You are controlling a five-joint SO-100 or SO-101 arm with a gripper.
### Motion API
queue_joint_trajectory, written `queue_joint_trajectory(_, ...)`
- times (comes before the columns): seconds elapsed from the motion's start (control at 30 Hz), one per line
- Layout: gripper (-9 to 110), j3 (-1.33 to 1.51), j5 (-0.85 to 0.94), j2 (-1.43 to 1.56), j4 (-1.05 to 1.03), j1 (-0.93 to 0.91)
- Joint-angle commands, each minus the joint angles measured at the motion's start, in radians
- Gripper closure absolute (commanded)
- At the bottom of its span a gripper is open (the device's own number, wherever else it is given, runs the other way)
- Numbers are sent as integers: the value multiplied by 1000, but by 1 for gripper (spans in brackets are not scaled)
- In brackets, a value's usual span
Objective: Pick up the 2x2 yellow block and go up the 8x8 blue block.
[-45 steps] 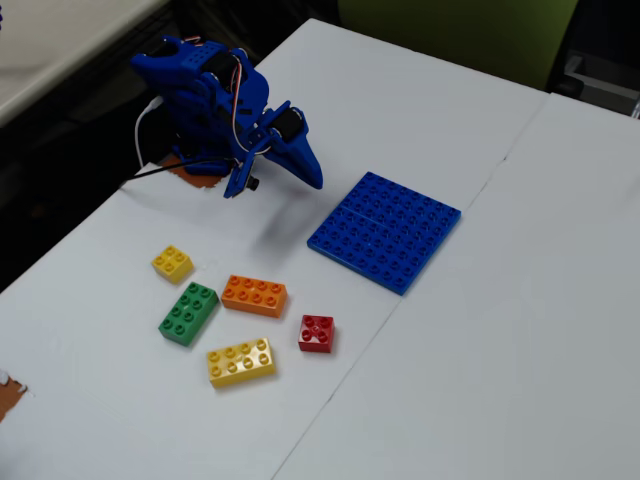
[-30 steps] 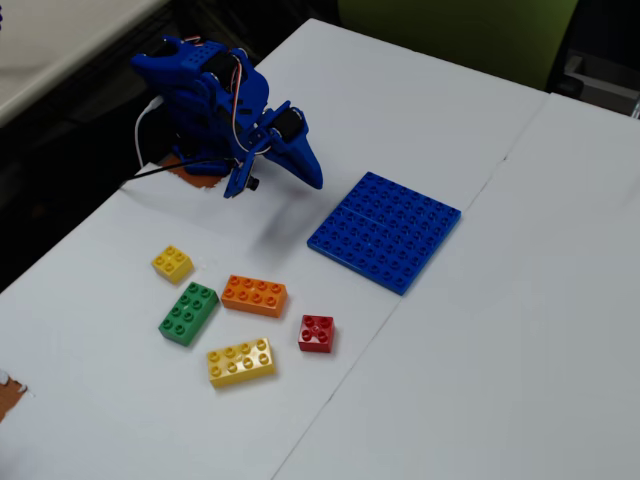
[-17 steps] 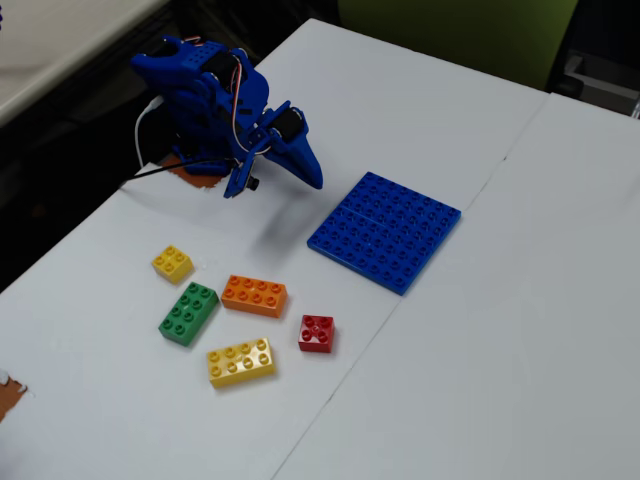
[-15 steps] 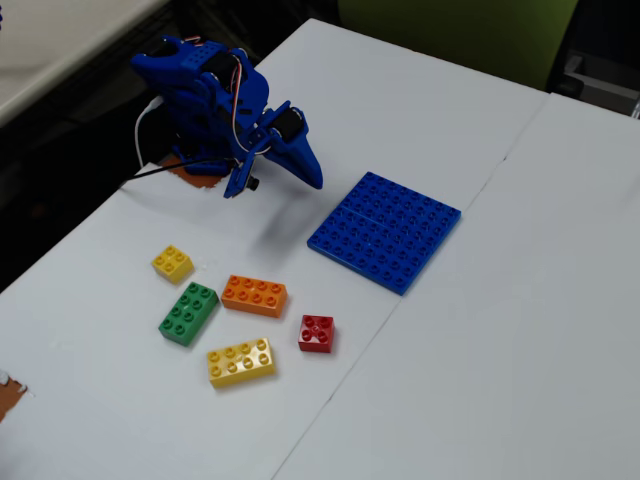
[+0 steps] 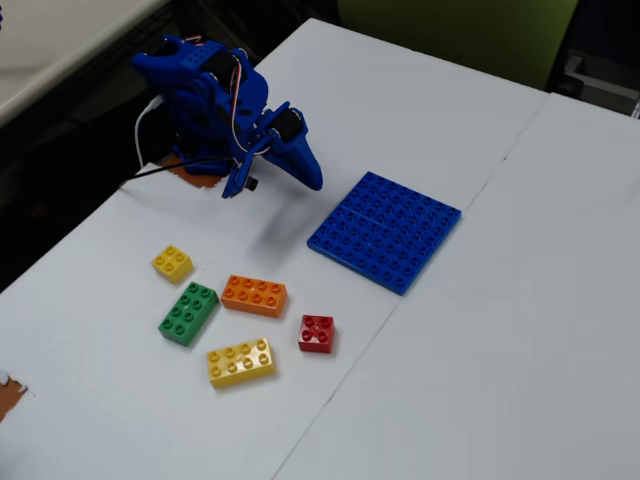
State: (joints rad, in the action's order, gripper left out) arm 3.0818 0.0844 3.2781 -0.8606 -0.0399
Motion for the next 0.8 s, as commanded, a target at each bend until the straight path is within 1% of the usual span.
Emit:
queue_joint_trajectory(0.0, 82, -17, 51, 43, -55, 9)
queue_joint_trajectory(0.07, 86, -32, 51, 44, -66, 12)
queue_joint_trajectory(0.1, 88, -44, 84, 44, -80, 12)
queue_joint_trajectory(0.17, 101, -77, 195, 44, -80, 12)
queue_joint_trajectory(0.27, 101, -115, 472, 44, -71, 11)
queue_joint_trajectory(0.3, 101, -124, 531, 44, -63, 11)
queue_joint_trajectory(0.33, 101, -132, 653, 44, -57, 8)
queue_joint_trajectory(0.37, 101, -143, 713, 44, -48, 8)
queue_joint_trajectory(0.4, 101, -152, 715, 44, -38, 8)
queue_joint_trajectory(0.43, 101, -160, 773, 44, -40, 5)
queue_joint_trajectory(0.47, 101, -172, 904, 44, -63, 5)
queue_joint_trajectory(0.5, 101, -178, 1072, 44, -61, 2)
queue_joint_trajectory(0.6, 101, -172, 1373, 44, -103, -5)
queue_joint_trajectory(0.7, 101, -155, 1577, 44, -120, -21)
queue_joint_trajectory(0.77, 101, -153, 1715, 44, -166, -48)
